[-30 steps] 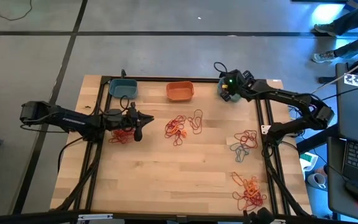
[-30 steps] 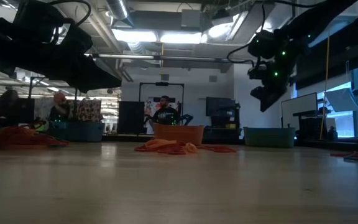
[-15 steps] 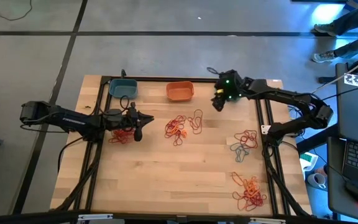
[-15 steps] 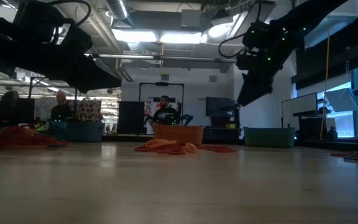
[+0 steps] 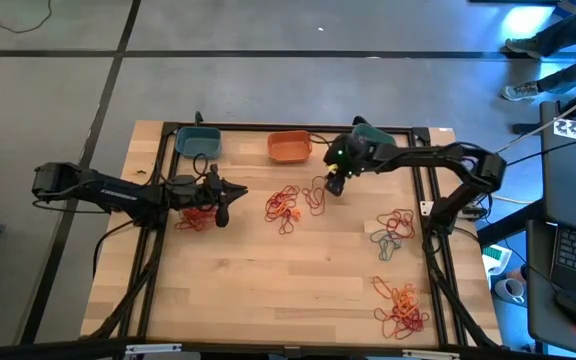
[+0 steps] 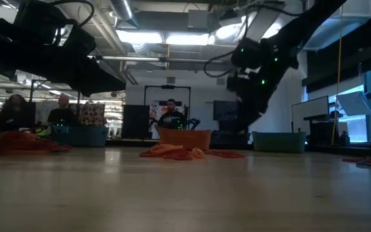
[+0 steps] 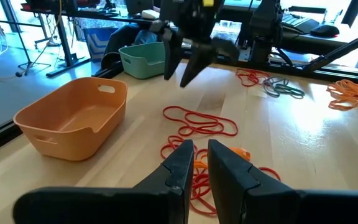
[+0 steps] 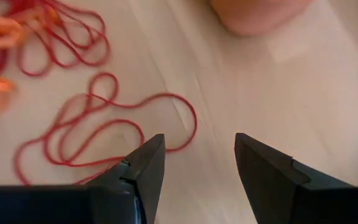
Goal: Sort rubber bands into baskets
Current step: Put the red rubber band into the green bin
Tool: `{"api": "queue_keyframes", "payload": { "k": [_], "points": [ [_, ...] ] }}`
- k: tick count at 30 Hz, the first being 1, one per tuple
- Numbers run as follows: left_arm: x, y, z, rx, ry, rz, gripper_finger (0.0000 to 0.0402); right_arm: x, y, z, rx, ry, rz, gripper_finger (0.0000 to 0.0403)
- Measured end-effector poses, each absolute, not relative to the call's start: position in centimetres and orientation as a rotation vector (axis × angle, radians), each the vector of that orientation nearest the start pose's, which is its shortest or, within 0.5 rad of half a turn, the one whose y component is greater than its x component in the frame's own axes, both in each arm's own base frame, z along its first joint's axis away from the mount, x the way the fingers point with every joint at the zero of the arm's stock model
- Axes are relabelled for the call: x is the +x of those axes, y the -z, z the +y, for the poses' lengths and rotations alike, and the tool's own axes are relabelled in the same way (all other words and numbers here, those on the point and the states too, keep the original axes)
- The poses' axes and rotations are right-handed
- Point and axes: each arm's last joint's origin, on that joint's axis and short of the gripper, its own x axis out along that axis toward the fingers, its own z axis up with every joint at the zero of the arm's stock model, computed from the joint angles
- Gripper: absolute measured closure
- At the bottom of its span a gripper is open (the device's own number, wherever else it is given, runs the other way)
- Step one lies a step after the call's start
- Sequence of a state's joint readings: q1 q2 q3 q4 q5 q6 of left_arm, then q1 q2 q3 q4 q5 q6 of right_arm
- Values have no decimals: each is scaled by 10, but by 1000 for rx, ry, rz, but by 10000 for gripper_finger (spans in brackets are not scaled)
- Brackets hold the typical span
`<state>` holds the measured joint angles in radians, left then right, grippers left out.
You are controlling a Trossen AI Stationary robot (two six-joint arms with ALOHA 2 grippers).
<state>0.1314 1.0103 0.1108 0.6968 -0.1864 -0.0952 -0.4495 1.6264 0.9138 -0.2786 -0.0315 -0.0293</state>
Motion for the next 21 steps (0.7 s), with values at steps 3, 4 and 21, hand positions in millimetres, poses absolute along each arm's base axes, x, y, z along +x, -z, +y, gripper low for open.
{"api": "queue_keyframes", "payload": {
  "k": [3,4,21],
  "points": [
    [171,-153,28,-88,-326,188,356,284,-159,-137,233,395,1013,210],
    [171,-153,28,-88,-326,188,356,285,-155,-138,237,399,1022,210],
    [171,-153,28,-90,-326,188,356,296,-127,-143,267,427,1027,254]
  ]
}}
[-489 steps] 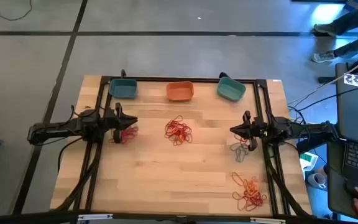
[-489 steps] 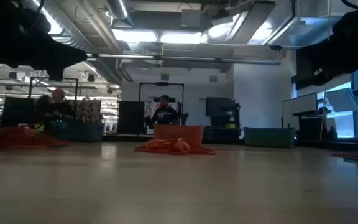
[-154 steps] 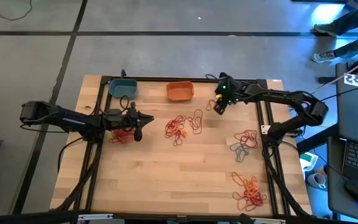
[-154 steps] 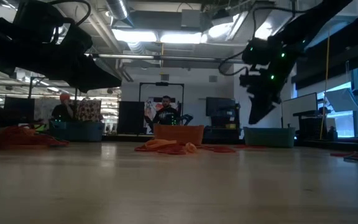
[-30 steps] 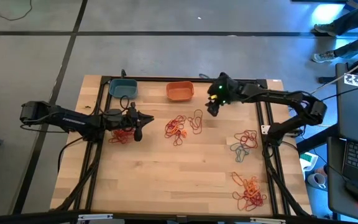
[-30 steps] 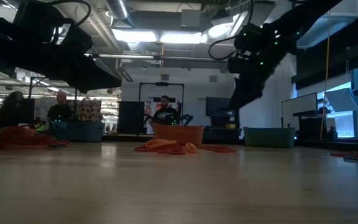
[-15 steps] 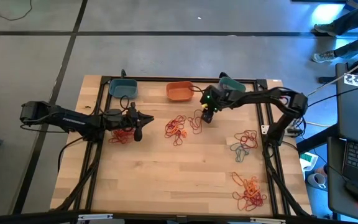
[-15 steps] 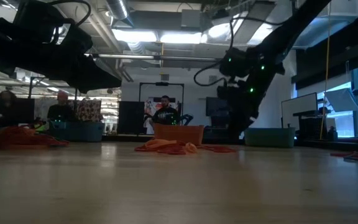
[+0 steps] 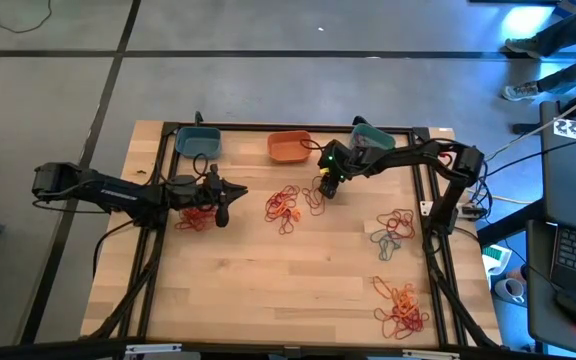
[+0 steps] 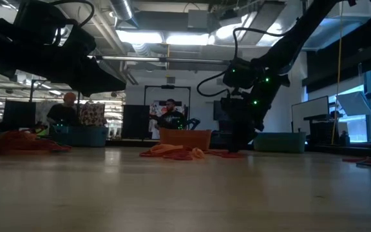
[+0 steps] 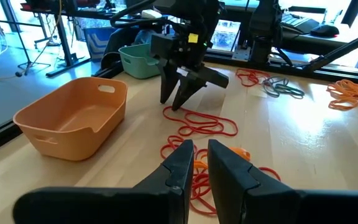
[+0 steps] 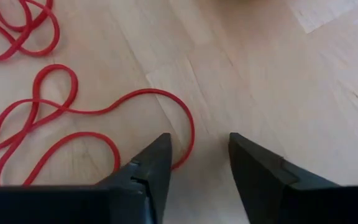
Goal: Sort rubber bands into baskets
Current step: Put the red rubber band into the green bin
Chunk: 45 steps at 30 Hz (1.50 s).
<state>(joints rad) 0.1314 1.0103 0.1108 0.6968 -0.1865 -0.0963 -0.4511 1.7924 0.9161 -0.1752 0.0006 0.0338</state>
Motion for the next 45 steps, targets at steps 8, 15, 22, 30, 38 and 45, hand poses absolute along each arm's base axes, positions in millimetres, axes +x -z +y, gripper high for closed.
{"api": "queue_keyframes", "payload": {
  "k": [8,15,22,30,38,45],
  "points": [
    [171,-153,28,-90,-326,188,357,296,-127,-144,191,429,1047,359],
    [171,-153,28,-90,-326,188,357,294,-128,-145,121,447,1066,391],
    [171,-153,28,-91,-327,188,357,290,-147,-140,8,563,1059,399],
    [171,-153,28,-91,-327,189,357,280,-180,-135,-42,618,1006,399],
    [171,-153,28,-85,-326,194,357,263,-212,-129,-96,690,971,395],
    [171,-153,28,-85,-326,194,357,241,-240,-123,-167,817,955,394]
  ]
}}
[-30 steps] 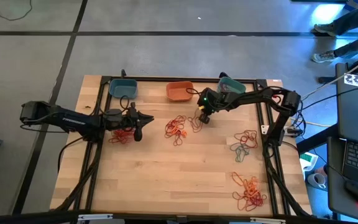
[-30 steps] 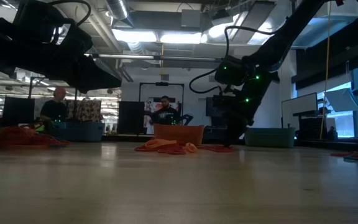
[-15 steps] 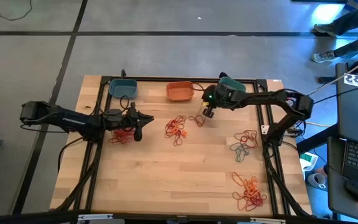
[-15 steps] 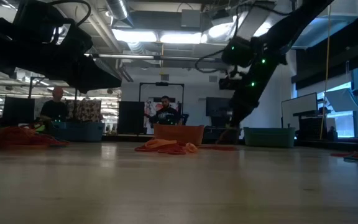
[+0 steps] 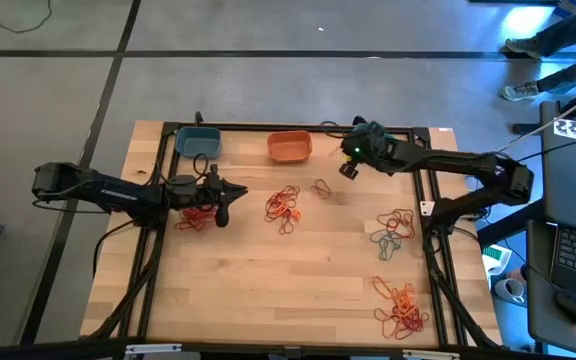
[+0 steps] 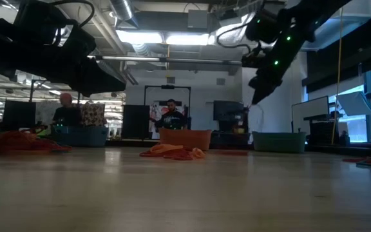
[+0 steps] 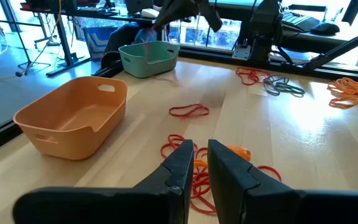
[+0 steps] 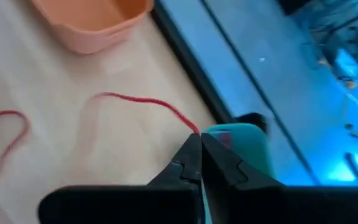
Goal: Sort rubber bands into baskets
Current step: Put the red rubber band into the green bin
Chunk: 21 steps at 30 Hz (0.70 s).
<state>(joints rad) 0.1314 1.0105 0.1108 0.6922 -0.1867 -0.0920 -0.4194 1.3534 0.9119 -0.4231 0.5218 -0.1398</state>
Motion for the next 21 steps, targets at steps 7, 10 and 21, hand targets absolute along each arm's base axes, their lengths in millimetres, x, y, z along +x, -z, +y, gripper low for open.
{"api": "queue_keyframes", "payload": {
  "k": [7,10,21],
  "points": [
    [171,-153,28,-89,-327,193,357,222,-263,-118,-227,946,928,393],
    [171,-153,28,-89,-327,193,357,217,-269,-118,-282,995,927,393],
    [171,-153,28,-90,-327,192,357,205,-272,-136,-371,1147,1002,393]
  ]
}}
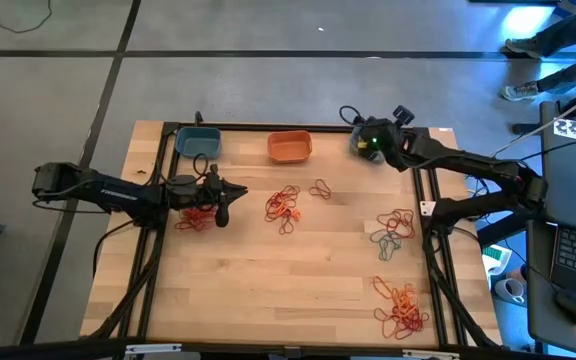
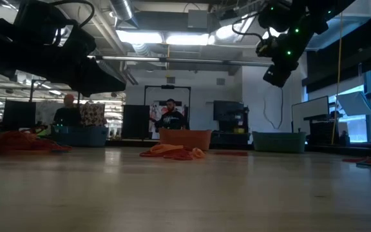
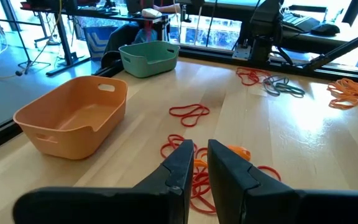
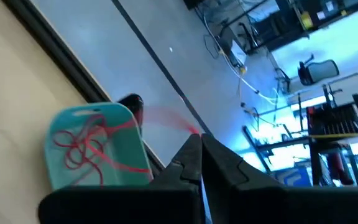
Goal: Sort rubber bands into baskets
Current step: Put the red rubber band into the green bin
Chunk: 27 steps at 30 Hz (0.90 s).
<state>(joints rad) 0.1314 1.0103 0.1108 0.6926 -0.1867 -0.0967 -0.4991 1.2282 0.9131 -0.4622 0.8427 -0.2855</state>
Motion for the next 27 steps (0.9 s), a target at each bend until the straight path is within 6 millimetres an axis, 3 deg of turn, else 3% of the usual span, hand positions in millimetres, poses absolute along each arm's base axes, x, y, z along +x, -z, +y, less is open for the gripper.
{"api": "queue_keyframes", "payload": {
  "k": [8,19,27],
  "points": [
    [171,-153,28,-89,-327,193,357,194,-267,-155,-197,1061,964,393],
    [171,-153,28,-88,-327,192,357,168,-245,-174,-30,1162,988,393],
    [171,-153,28,-88,-327,193,356,159,-229,-178,154,1012,958,386]
  ]
}}
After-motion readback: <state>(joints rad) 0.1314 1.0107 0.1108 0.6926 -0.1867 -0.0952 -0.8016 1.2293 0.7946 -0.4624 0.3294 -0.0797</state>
